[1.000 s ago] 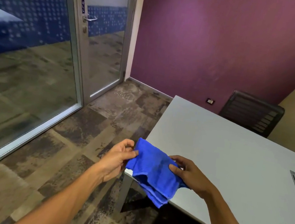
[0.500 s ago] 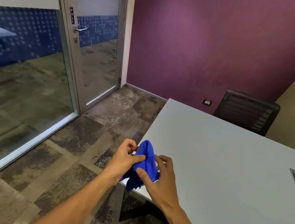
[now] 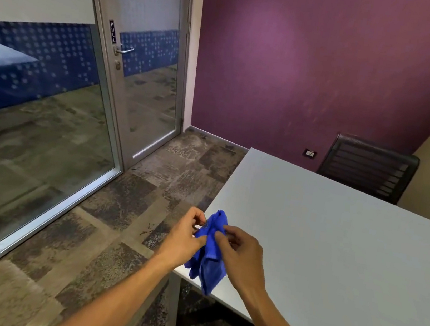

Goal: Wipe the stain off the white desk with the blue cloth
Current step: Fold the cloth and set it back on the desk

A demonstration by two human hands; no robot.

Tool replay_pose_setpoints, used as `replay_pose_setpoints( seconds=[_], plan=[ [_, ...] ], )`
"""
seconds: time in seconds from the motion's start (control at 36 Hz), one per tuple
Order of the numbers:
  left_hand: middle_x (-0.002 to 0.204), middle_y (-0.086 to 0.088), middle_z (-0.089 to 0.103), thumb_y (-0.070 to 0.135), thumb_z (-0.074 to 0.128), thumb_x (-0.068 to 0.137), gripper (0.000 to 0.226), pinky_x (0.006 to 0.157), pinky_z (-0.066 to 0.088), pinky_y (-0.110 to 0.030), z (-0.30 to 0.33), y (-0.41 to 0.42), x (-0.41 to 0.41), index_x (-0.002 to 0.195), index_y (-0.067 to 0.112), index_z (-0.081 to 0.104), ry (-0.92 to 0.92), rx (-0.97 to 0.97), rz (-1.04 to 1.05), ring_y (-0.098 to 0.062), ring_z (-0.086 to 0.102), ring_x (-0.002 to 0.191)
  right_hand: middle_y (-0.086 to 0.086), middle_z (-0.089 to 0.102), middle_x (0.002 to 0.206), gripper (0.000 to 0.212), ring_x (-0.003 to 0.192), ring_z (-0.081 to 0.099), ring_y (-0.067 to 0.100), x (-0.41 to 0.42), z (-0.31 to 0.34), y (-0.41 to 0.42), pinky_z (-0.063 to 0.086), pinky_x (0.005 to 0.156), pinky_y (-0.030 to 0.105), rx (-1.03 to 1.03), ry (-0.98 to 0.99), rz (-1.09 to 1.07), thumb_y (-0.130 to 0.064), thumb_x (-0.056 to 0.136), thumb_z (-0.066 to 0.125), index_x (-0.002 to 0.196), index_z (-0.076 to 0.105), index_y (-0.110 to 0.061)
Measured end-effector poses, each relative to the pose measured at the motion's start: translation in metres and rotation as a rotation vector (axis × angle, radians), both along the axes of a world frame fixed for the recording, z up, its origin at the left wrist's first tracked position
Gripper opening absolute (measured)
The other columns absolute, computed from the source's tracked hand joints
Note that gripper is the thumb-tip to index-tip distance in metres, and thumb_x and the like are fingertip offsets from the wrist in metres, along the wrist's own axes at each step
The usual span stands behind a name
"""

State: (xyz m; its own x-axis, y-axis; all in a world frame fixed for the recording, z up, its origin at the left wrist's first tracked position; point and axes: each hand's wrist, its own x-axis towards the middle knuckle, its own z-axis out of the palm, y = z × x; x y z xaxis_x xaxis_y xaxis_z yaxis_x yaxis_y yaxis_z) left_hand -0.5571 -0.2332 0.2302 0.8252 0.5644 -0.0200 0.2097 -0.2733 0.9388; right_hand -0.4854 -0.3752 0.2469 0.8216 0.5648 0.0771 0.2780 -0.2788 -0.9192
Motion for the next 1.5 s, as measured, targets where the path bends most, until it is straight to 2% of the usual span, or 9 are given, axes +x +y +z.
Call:
replay_pose_setpoints(
  seconds=[0.19,0.31,0.47,0.58,0.67,0.83,1.08,1.31,1.5],
  plan=[
    [0.069,0.013,0.063,0.035,0.060,0.094,0.009,0.054,0.048,-0.020,0.004,0.006,-0.002,0.088,0.029,0.058,-0.142,-0.511,-0.007,-0.001,0.058,0.058,-0.001,0.070,0.080,0.045,0.071,0.064,0.015,-0.003,0.000,0.001,0.051,0.070,0.032,-0.020,-0.064,0.173,-0.054,0.100,0.037,0.089,0.069,-0.024],
    [0.101,0.003,0.073,0.035,0.076,0.078,0.043,0.067,0.054,-0.020,0.013,0.012,0.002,0.114,0.021,0.057,-0.143,-0.476,0.007,-0.010,0.072,0.086,-0.006,0.073,0.087,0.037,0.079,0.066,0.008,0.001,0.001,0.000,0.053,0.073,0.026,-0.007,-0.085,0.277,-0.043,0.104,0.039,0.098,0.072,-0.028],
    [0.106,-0.012,0.074,0.024,0.058,0.096,0.018,0.091,0.054,-0.048,0.033,0.016,0.007,0.108,0.020,0.071,-0.081,-0.439,-0.016,-0.032,0.068,0.101,-0.032,0.067,0.105,0.018,0.100,0.064,-0.004,0.028,0.002,0.001,0.049,0.075,0.011,0.102,-0.179,0.105,-0.035,0.098,0.059,0.113,0.065,-0.044],
    [0.098,-0.017,0.074,0.026,0.056,0.097,0.022,0.078,0.055,-0.045,0.050,0.021,0.007,0.102,0.013,0.072,-0.076,-0.467,-0.059,-0.031,0.069,0.085,-0.034,0.025,0.153,0.081,0.139,0.031,-0.005,0.046,0.001,0.001,0.033,0.108,0.021,-0.028,-0.149,0.330,-0.073,0.080,0.063,0.147,0.023,-0.055],
    [0.094,-0.016,0.074,0.033,0.055,0.097,0.027,0.065,0.055,-0.034,0.061,0.023,0.008,0.102,0.012,0.072,-0.057,-0.387,-0.147,-0.028,0.069,0.079,-0.028,0.024,0.157,0.091,0.143,0.030,0.000,0.051,0.008,0.007,0.034,0.112,0.032,-0.037,-0.190,0.513,-0.070,0.077,0.071,0.149,0.018,-0.057],
    [0.099,-0.010,0.076,0.046,0.057,0.092,0.034,0.072,0.056,-0.035,0.073,0.028,0.014,0.104,0.019,0.073,-0.016,-0.241,-0.217,-0.029,0.072,0.089,-0.018,0.064,0.124,0.065,0.110,0.063,0.004,0.067,0.016,0.003,0.056,0.093,0.036,-0.020,-0.080,0.601,-0.050,0.079,0.080,0.136,0.050,-0.040],
    [0.101,-0.010,0.076,0.041,0.054,0.093,0.029,0.088,0.053,-0.050,0.071,0.048,0.022,0.108,0.023,0.073,0.015,-0.175,-0.087,-0.031,0.071,0.091,0.008,0.075,0.092,0.035,0.069,0.073,0.024,0.121,0.035,-0.028,0.059,0.059,0.033,-0.210,0.141,0.730,-0.031,0.079,0.085,0.106,0.069,-0.016],
    [0.095,0.001,0.075,0.041,0.039,0.102,0.032,0.094,0.050,-0.049,0.062,0.021,0.052,0.096,0.034,0.069,0.025,-0.129,0.138,-0.022,0.071,0.090,0.011,0.071,0.111,0.040,0.101,0.069,0.030,0.168,0.037,-0.052,0.058,0.083,0.037,-0.102,0.371,0.659,-0.017,0.078,0.085,0.114,0.068,-0.017],
    [0.104,0.000,0.070,0.051,0.034,0.098,0.036,0.092,0.050,-0.049,0.057,-0.010,0.089,0.098,0.031,0.065,0.064,-0.109,0.316,-0.023,0.065,0.098,0.012,0.074,0.108,0.034,0.088,0.072,0.023,0.199,0.016,-0.069,0.060,0.077,0.040,0.181,0.618,0.281,-0.018,0.079,0.083,0.112,0.072,-0.018]
  ],
)
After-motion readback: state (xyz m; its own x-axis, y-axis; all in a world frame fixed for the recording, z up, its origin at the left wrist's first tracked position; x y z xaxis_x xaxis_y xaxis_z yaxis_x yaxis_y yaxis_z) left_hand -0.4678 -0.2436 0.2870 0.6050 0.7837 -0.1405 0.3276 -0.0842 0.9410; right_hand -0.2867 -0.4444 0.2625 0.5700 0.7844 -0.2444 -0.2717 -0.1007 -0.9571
